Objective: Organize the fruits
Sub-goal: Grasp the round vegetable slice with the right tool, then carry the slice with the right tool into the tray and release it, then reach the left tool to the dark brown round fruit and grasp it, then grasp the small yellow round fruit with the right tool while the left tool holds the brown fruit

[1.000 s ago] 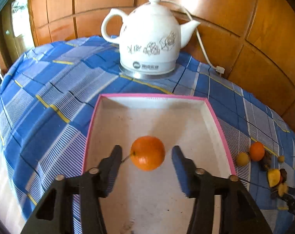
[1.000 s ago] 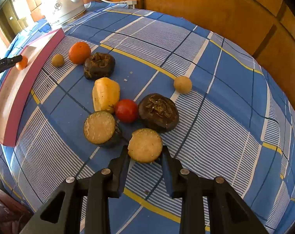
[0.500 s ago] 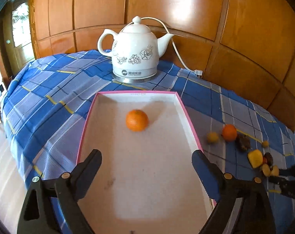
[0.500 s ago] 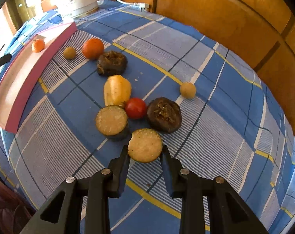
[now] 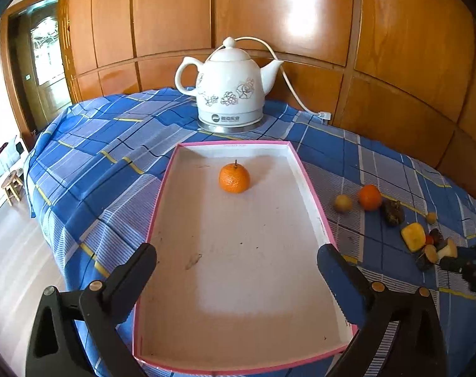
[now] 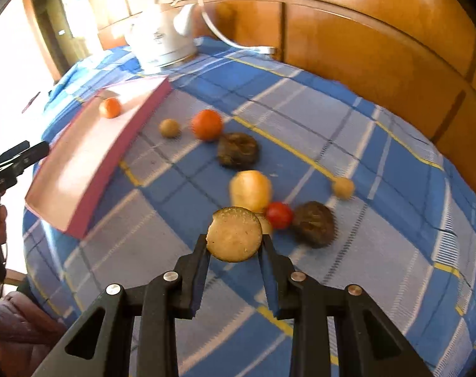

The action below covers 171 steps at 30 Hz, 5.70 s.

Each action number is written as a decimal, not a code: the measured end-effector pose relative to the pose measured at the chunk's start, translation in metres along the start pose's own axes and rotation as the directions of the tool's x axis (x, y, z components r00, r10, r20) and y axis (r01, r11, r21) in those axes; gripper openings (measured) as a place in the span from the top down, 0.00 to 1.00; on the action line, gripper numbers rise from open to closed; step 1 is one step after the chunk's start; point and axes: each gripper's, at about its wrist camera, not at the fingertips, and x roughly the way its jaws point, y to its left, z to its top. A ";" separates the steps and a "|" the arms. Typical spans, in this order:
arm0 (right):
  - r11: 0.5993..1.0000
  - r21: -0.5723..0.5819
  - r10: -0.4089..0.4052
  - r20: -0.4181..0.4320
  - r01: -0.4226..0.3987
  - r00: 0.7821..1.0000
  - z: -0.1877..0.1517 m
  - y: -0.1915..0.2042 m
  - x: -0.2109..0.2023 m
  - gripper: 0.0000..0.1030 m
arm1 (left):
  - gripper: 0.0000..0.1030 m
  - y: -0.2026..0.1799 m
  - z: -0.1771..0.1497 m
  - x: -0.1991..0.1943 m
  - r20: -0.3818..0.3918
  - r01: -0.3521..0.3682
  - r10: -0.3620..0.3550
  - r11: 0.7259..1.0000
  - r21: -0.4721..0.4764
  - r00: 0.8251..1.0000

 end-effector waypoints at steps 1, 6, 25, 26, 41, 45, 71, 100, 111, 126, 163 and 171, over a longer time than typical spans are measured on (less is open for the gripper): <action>1.000 -0.009 0.007 -0.006 -0.008 1.000 0.001 0.006 0.001 0.70 | 0.00 0.001 0.000 -0.001 0.004 -0.005 0.005 1.000 -0.002 1.000; 0.998 -0.046 0.052 -0.027 -0.053 0.998 0.007 0.039 0.008 0.70 | 0.00 0.009 -0.001 -0.006 0.023 -0.030 0.031 0.999 -0.020 0.999; 0.984 -0.121 0.133 -0.007 -0.133 0.991 0.095 0.155 0.057 0.70 | 0.00 0.046 -0.002 -0.021 0.083 -0.071 0.081 0.991 -0.112 0.993; 0.984 -0.119 0.135 -0.012 -0.135 0.991 0.099 0.158 0.061 0.69 | 0.00 0.047 -0.003 -0.023 0.088 -0.074 0.084 0.991 -0.113 0.993; 0.989 -0.061 0.137 0.035 -0.134 0.990 0.118 0.160 0.071 0.63 | 0.00 0.050 -0.003 -0.034 0.117 -0.088 0.099 0.991 -0.098 0.988; 0.992 -0.057 0.118 0.063 -0.114 0.991 0.107 0.146 0.054 0.63 | 0.00 0.047 -0.003 -0.038 0.124 -0.081 0.093 0.992 -0.095 0.988; 0.962 0.239 -0.157 0.104 0.129 0.982 0.026 -0.037 -0.044 0.62 | 0.00 -0.007 -0.012 -0.040 0.090 0.060 -0.068 0.994 0.089 0.994; 0.823 0.538 -0.216 0.003 0.181 0.976 -0.012 -0.136 -0.041 0.62 | 0.00 -0.148 -0.012 0.012 -0.247 0.388 -0.324 0.876 0.288 0.913; 0.844 0.511 -0.192 0.007 0.162 0.981 -0.007 -0.129 -0.040 0.62 | 0.28 -0.166 0.011 0.050 -0.350 0.462 -0.387 0.871 0.164 0.853; 0.847 0.501 -0.190 -0.030 0.180 0.981 -0.005 -0.128 -0.035 0.62 | 0.26 -0.194 0.044 0.110 -0.379 0.397 -0.372 0.918 -0.013 0.847; 0.866 0.490 -0.080 -0.057 0.098 0.995 -0.008 -0.123 -0.017 0.62 | 0.55 -0.162 -0.033 0.048 -0.333 0.423 -0.334 0.872 0.245 0.882; 0.857 0.513 -0.041 -0.022 0.046 0.999 -0.009 -0.118 -0.018 0.62 | 0.54 -0.158 -0.041 0.045 -0.298 0.434 -0.358 0.866 0.250 0.885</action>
